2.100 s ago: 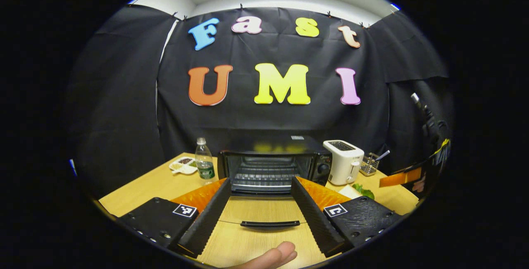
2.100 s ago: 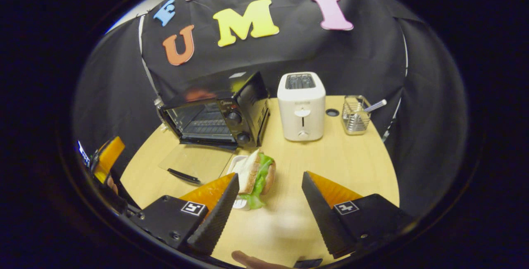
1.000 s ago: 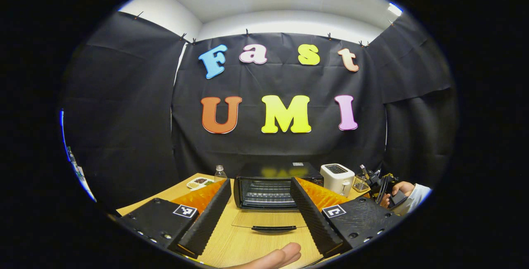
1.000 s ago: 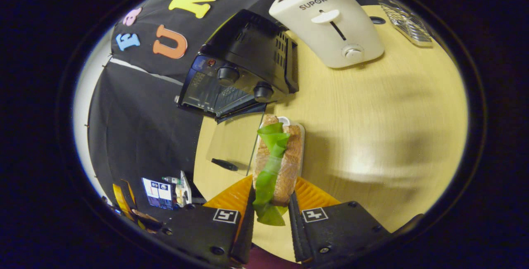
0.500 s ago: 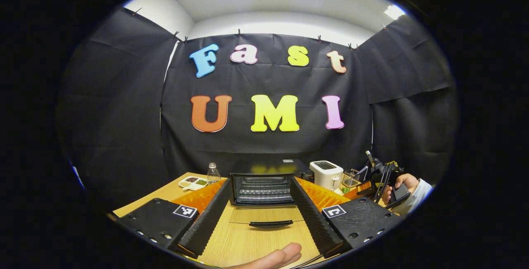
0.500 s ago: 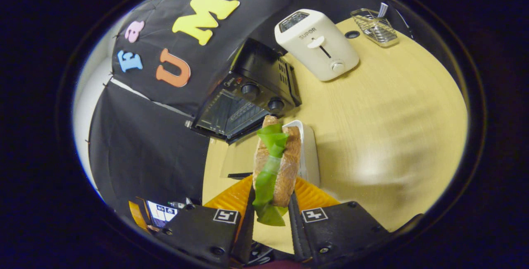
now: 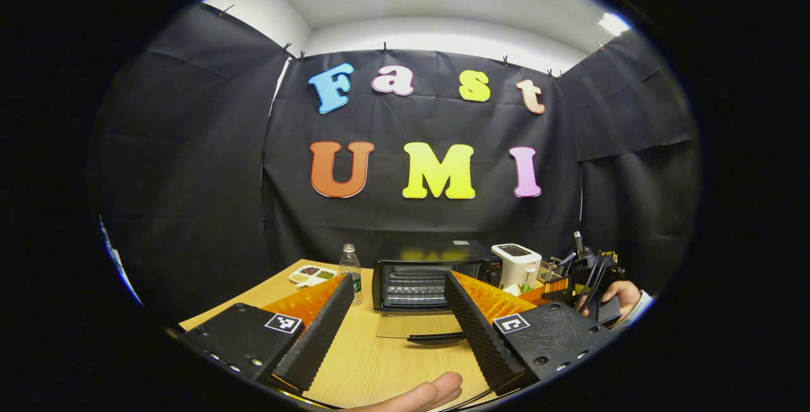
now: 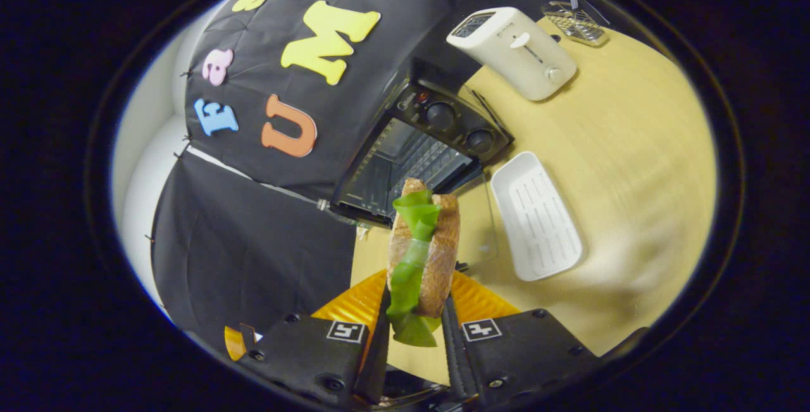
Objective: Open the electric oven with the left hand, put the food in, and close the electric oven.
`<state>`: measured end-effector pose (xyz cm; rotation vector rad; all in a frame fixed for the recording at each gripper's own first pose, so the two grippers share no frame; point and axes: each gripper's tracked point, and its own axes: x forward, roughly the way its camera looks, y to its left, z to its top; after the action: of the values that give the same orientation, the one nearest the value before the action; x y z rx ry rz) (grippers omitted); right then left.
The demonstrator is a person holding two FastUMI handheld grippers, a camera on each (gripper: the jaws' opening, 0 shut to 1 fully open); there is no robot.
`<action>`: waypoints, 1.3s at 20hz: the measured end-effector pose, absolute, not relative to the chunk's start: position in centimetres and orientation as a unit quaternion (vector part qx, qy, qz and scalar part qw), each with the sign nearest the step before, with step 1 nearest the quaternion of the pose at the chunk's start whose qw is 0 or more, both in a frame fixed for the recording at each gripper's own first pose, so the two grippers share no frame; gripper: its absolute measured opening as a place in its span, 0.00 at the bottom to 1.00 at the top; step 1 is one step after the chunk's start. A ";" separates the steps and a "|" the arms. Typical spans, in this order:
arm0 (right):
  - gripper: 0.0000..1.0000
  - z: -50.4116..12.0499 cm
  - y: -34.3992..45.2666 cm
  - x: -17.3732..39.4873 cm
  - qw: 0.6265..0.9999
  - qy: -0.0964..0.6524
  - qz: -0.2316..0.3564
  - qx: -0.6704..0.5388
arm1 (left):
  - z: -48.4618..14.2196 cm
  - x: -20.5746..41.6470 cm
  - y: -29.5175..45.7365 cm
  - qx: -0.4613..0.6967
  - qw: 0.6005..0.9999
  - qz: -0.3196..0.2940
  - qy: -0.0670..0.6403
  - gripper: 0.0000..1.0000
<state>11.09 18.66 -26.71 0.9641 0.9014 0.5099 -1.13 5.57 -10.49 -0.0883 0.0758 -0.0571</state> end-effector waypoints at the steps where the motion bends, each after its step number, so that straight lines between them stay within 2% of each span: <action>1: 0.42 -26.7 19.9 11.9 0.763 0.399 0.223 0.457 | -10.5 -1.2 6.0 -0.044 0.998 -0.025 0.036 0.94; 5: 0.42 -27.4 23.6 16.7 0.791 0.316 0.143 0.505 | -10.9 -1.8 7.6 -0.040 0.998 -0.015 0.041 0.94; 10: 0.42 -27.8 28.3 21.3 0.793 0.257 0.099 0.544 | -9.9 -2.9 9.5 -0.032 0.999 0.001 0.030 0.94; 13: 0.42 -28.6 29.7 24.3 0.814 0.230 0.078 0.528 | -9.8 -3.1 10.3 -0.038 0.999 0.005 0.031 0.94; 14: 0.42 -28.9 29.8 25.5 0.816 0.221 0.070 0.530 | -9.8 -3.2 10.4 -0.041 0.999 0.005 0.031 0.85; 15: 0.42 -29.0 29.9 26.6 0.818 0.207 0.062 0.534 | -9.7 -3.1 10.6 -0.044 0.998 0.006 0.033 0.94; 18: 0.42 -29.1 30.7 30.0 0.826 0.164 0.058 0.535 | -9.8 -3.1 11.1 -0.045 0.998 0.008 0.033 0.94; 22: 0.42 -30.9 32.0 33.8 0.826 0.165 0.051 0.536 | -10.4 -2.6 11.3 -0.044 0.998 0.016 0.035 0.94; 24: 0.42 -31.8 31.1 34.9 0.833 0.155 0.021 0.531 | -10.3 -2.6 11.1 -0.037 0.999 0.016 0.031 0.94; 25: 0.32 -32.0 30.6 35.5 0.837 0.144 0.010 0.527 | -10.3 -2.6 11.1 -0.034 0.999 0.016 0.030 0.94; 26: 0.42 -32.2 30.5 35.9 0.844 0.140 0.007 0.518 | -10.3 -2.6 10.9 -0.033 0.999 0.013 0.028 0.94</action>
<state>35.92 30.47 -32.22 1.0946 0.2954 0.0149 -2.58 10.92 -10.34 -0.0666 0.0567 0.0266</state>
